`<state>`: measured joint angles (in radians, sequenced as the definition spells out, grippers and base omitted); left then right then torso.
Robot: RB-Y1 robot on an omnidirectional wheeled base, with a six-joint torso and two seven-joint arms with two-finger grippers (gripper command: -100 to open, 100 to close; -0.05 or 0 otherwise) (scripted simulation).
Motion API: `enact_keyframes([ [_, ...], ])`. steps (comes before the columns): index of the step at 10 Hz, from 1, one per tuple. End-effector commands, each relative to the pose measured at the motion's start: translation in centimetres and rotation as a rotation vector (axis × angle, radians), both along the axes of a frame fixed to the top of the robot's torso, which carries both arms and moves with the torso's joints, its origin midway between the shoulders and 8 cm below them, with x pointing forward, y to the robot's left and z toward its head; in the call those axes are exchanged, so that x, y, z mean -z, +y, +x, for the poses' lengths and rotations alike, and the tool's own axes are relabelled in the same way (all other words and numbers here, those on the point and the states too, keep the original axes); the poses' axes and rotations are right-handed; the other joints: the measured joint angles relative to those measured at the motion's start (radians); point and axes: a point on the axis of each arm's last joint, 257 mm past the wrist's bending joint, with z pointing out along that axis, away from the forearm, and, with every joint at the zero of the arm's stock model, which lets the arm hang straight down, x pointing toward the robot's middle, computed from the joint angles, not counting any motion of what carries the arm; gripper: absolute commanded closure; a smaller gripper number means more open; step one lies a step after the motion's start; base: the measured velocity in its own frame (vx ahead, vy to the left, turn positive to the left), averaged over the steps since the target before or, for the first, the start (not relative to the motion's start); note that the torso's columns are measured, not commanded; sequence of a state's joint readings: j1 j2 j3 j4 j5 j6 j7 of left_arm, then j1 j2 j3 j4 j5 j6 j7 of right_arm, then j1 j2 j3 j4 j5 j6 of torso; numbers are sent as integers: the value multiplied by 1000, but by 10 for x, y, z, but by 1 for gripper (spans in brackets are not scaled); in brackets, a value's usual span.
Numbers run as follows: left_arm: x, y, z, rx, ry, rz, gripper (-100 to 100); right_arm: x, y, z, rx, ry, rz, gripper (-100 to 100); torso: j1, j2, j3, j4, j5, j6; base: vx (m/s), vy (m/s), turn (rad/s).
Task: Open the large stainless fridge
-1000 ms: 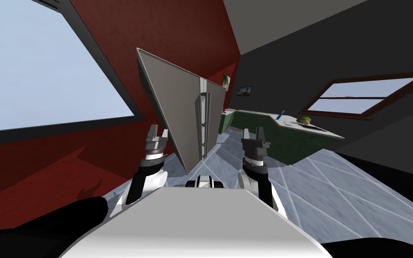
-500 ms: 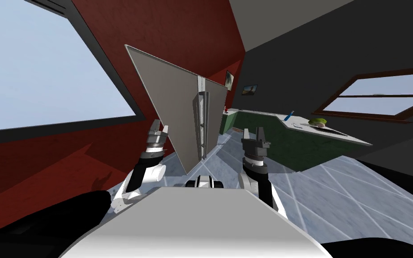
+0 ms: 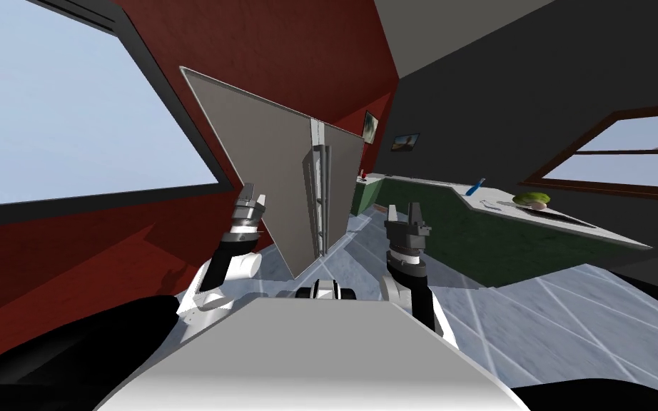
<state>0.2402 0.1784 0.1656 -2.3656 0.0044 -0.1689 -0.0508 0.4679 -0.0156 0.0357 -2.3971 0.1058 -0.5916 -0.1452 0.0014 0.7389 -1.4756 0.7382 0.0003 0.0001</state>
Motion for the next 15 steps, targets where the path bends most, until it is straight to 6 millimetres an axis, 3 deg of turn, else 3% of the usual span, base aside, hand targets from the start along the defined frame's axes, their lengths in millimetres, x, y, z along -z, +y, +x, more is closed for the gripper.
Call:
enact_keyframes([
  [1, -13, 10, 9, -30, 4, 6, -100, 0, 0, 0, 0, 0, 0, 0, 3, 2, 1, 1, 1, 0, 32, -76, 180],
  [3, -11, 11, 13, -34, 24, 0, -100, 0, 0, 0, 0, 0, 0, 0, -3, -1, -1, 0, -1, 0, 31, -74, 38],
  [6, -35, 34, 22, -96, 17, 0, -100, 0, 0, 0, 0, 0, 0, 0, -3, -2, -1, 0, -1, 0, 51, -113, 154],
  [8, -35, 35, 29, -98, 38, -14, -100, 0, 0, 0, 0, 0, 0, 0, -3, -2, -1, 0, -1, 0, 37, -108, 37],
  [9, -50, 47, 28, -128, 18, -17, -100, 0, 0, 0, 0, 0, 0, 0, 2, 1, 1, 0, 0, 0, 38, -110, 172],
  [11, -49, 49, 35, -132, 44, -31, -100, 0, 0, 0, 0, 0, 0, 0, -1, -1, 0, 0, 0, 0, 30, -84, 53],
  [12, -63, 61, 33, -163, 23, -40, -100, 0, 0, 0, 0, 0, 0, 0, 1, 0, 0, 0, 0, 0, 53, -98, 164],
  [13, -66, 61, 37, -161, 30, -50, -100, 0, 0, 0, 0, 0, 0, 0, -2, -2, -1, 0, 0, -1, 44, -109, 135],
  [14, -62, 63, 40, -166, 50, -56, -100, 0, 0, 0, 0, 0, 0, 0, -3, -2, -1, 0, -1, 0, 10, -60, -15],
  [15, -76, 77, 37, -197, 31, -71, -100, 0, 0, 0, 0, 0, 0, 0, 0, 0, 0, 0, 0, 0, 12, -119, 164],
])
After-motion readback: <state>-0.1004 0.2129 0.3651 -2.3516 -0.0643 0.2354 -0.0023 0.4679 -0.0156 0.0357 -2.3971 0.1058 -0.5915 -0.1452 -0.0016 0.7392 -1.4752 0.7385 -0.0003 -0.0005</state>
